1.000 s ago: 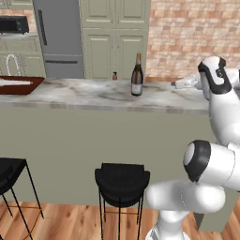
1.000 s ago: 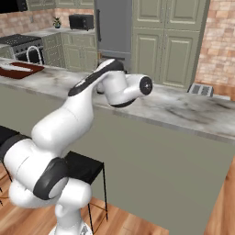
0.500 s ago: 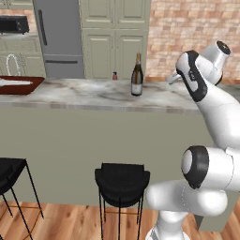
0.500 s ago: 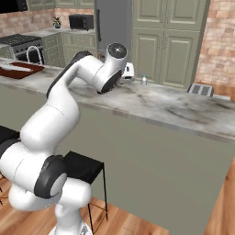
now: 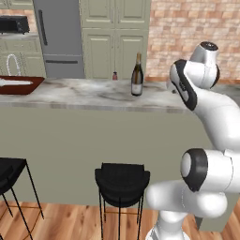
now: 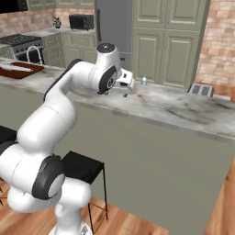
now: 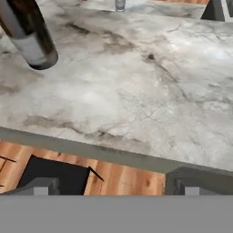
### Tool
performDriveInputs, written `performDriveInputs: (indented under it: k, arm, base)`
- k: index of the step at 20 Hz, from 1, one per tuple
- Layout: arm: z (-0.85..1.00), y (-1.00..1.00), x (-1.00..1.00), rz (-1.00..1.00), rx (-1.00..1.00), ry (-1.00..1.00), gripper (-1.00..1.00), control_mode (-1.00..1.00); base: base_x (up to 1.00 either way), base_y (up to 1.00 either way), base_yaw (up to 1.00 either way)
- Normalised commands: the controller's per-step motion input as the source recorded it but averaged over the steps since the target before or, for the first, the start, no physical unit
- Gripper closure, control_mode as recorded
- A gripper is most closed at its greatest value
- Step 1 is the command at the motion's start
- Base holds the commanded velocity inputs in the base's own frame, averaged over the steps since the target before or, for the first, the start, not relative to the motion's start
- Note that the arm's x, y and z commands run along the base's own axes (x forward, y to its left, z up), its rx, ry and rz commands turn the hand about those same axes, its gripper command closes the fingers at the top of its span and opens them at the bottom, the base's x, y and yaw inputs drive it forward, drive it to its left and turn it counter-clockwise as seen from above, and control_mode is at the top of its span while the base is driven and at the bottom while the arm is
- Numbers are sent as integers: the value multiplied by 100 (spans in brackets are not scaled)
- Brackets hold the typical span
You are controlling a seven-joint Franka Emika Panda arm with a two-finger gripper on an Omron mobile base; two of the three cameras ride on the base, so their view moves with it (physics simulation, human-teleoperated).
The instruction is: Place the drinks on the dining counter in a tight cluster.
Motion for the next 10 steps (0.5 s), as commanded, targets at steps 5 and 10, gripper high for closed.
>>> performDriveInputs:
  k: [5,10]
  arm:
    - [3,-21,-80,-23,4,-2,-100,-100]
    - [0,-1,-100,-6,1,0,-100,-100]
  base:
    - [0,0,0]
    - [0,0,0]
